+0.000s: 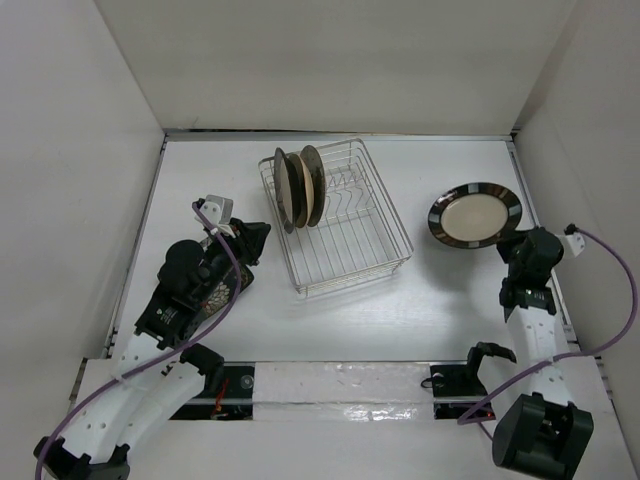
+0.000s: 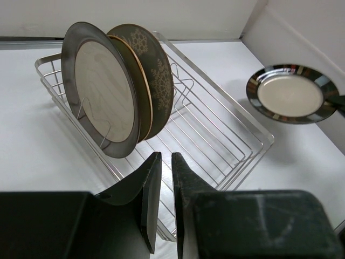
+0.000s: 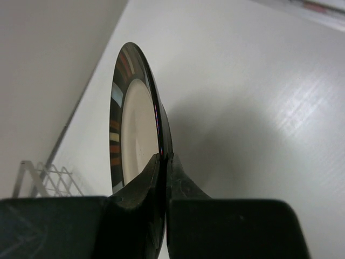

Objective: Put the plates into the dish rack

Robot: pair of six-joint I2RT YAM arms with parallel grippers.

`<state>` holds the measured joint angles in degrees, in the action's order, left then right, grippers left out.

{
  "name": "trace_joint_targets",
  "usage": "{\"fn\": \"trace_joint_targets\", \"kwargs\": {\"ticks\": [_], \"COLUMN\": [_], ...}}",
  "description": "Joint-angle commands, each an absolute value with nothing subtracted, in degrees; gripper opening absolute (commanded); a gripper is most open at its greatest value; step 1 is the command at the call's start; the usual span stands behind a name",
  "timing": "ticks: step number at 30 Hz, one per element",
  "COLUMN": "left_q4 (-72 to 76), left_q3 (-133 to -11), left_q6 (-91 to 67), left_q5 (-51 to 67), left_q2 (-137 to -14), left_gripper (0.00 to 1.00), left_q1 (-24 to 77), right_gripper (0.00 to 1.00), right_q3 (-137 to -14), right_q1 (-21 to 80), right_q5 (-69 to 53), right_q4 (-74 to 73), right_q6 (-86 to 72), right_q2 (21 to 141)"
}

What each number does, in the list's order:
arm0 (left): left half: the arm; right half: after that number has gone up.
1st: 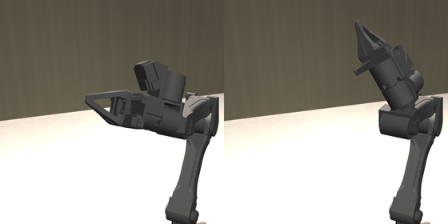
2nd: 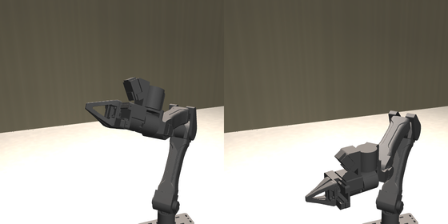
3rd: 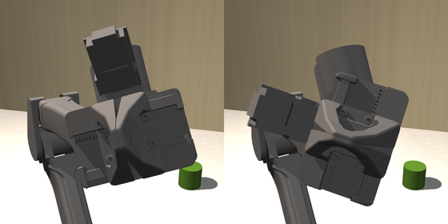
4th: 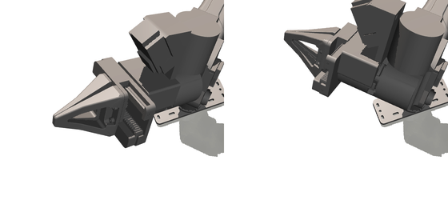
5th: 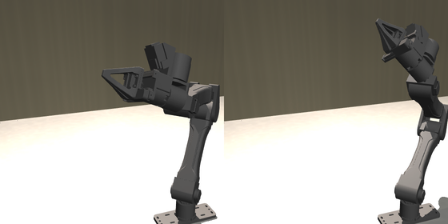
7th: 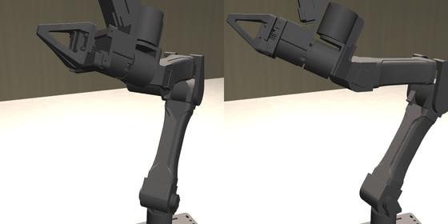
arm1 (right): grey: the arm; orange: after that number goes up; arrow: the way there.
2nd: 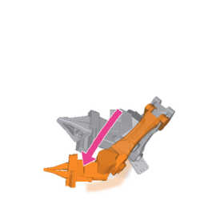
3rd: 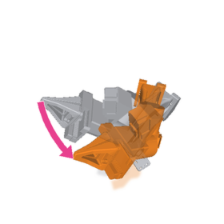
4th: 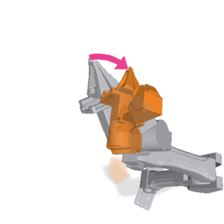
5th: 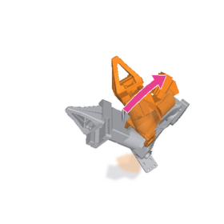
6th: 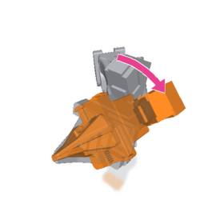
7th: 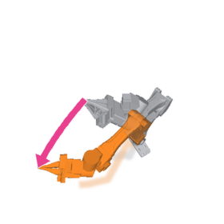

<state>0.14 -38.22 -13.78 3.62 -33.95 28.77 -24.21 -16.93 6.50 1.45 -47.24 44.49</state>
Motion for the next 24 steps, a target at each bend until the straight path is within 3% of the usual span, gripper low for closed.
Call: {"fn": "trace_joint_targets", "kwargs": {"ticks": [1, 13, 24], "left_q4": [2.02, 2.29, 2.28], "left_q3": [-38.58, -38.41, -38.41], "left_q6": [-13.18, -13.01, -12.92], "left_q5": [3.86, 2.72, 2.82], "left_q2": [-34.19, -32.87, -32.43], "left_gripper": [0.11, 0.12, 0.14], "left_q1": [28.65, 28.65, 28.65], "right_gripper": [0.00, 0.00, 0.00], "right_q3": [-36.29, -64.32, -80.77], "right_q1": [-15.39, 12.28, 24.95], "right_q5": [5.80, 12.92, 20.30], "right_q4": [16.07, 12.40, 6.42], "right_q6": [-48.70, -30.59, -23.12], "right_q2": [42.97, 64.67, 81.91]}}
